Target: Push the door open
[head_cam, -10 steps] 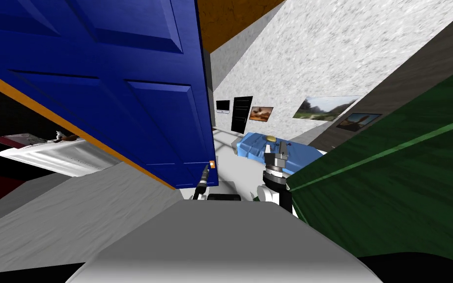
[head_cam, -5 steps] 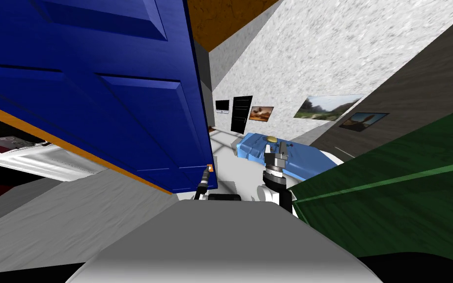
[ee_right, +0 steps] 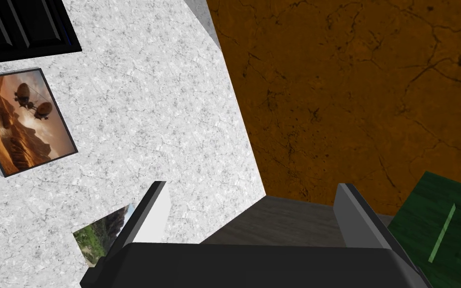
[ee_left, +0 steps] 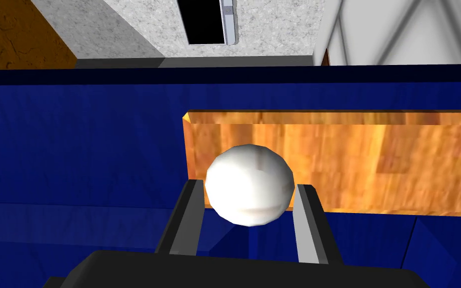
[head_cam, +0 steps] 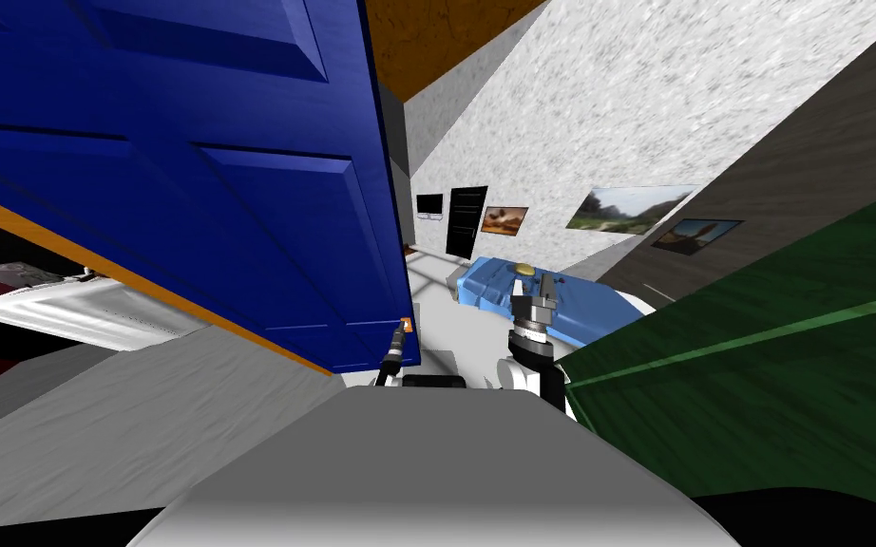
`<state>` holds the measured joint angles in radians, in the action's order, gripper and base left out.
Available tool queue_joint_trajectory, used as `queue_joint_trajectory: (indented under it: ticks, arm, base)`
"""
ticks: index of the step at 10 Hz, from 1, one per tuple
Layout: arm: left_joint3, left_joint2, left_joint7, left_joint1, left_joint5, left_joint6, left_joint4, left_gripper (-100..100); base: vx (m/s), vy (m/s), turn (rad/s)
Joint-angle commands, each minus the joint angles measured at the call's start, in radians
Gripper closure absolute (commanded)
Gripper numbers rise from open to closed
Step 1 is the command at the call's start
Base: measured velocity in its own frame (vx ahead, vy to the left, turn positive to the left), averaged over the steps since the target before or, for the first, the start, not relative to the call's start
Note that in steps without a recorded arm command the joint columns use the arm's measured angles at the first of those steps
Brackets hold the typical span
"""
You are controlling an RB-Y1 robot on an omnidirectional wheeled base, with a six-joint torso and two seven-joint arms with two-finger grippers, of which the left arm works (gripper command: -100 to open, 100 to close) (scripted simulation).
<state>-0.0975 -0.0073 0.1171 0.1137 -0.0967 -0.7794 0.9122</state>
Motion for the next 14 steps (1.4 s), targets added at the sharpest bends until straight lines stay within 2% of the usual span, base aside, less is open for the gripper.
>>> queue_joint_trajectory:
  ticks: [1,4,7,9,12,13,14]
  arm:
    - [0.016,0.015,0.006,-0.002,-0.009,0.004,0.002,100]
    - [0.045,0.028,0.016,-0.006,-0.024,0.010,0.005,100]
    - [0.079,0.025,0.029,-0.011,-0.043,0.019,0.009,100]
    - [0.102,0.013,0.038,-0.014,-0.056,0.024,0.011,100]
    - [0.138,-0.025,0.050,-0.019,-0.075,0.032,0.015,100]
    - [0.130,-0.017,0.048,-0.012,-0.071,0.037,0.018,100]
    - [0.153,0.010,0.053,-0.013,-0.084,0.037,0.021,100]
  base:
    - [0.088,-0.038,0.052]
    - [0.176,-0.073,0.084]
    - [0.207,-0.076,0.102]
    - [0.199,-0.064,0.098]
    - [0.191,-0.088,0.111]
    - [0.085,-0.034,0.048]
    - [0.144,-0.049,0.047]
